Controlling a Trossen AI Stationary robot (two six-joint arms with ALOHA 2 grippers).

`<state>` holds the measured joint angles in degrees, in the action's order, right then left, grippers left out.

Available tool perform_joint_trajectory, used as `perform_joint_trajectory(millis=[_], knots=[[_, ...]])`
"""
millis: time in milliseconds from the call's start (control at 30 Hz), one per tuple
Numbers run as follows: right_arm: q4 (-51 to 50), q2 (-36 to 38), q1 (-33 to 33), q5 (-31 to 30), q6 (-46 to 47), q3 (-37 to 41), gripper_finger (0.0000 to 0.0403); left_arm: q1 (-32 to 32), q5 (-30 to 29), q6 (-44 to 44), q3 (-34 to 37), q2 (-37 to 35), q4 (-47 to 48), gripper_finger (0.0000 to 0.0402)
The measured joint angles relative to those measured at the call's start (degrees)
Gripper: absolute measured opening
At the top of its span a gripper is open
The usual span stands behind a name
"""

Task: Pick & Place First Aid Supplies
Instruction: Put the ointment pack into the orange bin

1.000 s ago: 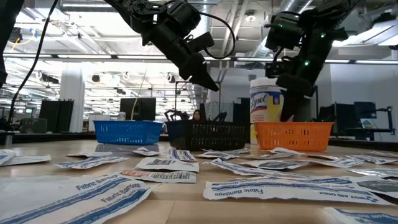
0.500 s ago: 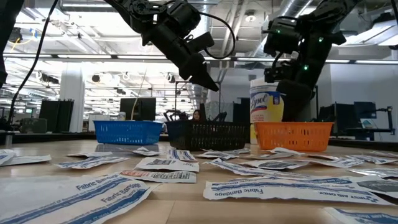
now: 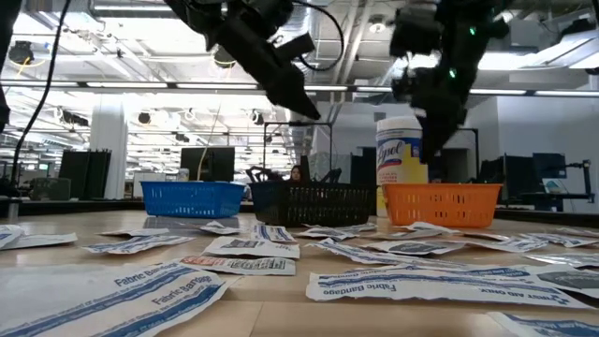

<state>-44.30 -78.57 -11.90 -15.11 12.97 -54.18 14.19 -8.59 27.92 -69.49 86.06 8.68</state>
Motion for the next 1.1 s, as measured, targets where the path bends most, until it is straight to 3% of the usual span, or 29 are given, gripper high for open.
perform_joint_trajectory(millis=[233, 400, 533, 733, 1100], knots=[[7.66, 3.88, 0.26, 0.01, -8.47, -2.76, 0.0082, -1.7, 1.91, -8.05, -0.04, -8.51, 15.98, 0.0081], [20.8, 2.51, -0.07, 0.02, -11.91, -1.9, 0.0082, -3.71, 13.37, -15.08, 1.0, -12.96, 27.32, 0.0081], [29.76, -1.07, -0.83, 0.04, -12.39, -1.98, 0.0082, -6.32, 21.84, -16.84, 6.99, -16.91, 26.97, 0.0081], [37.63, -7.77, -2.24, 0.21, -24.18, -2.21, 0.0082, -10.1, 22.03, -17.97, 17.3, -21.97, 25.41, 0.0082], [30.4, -18.2, -1.44, 0.09, -32.51, -16.69, 0.0138, -18.28, 29.03, -29.48, 30.32, -18.53, 7.84, 0.0142]])
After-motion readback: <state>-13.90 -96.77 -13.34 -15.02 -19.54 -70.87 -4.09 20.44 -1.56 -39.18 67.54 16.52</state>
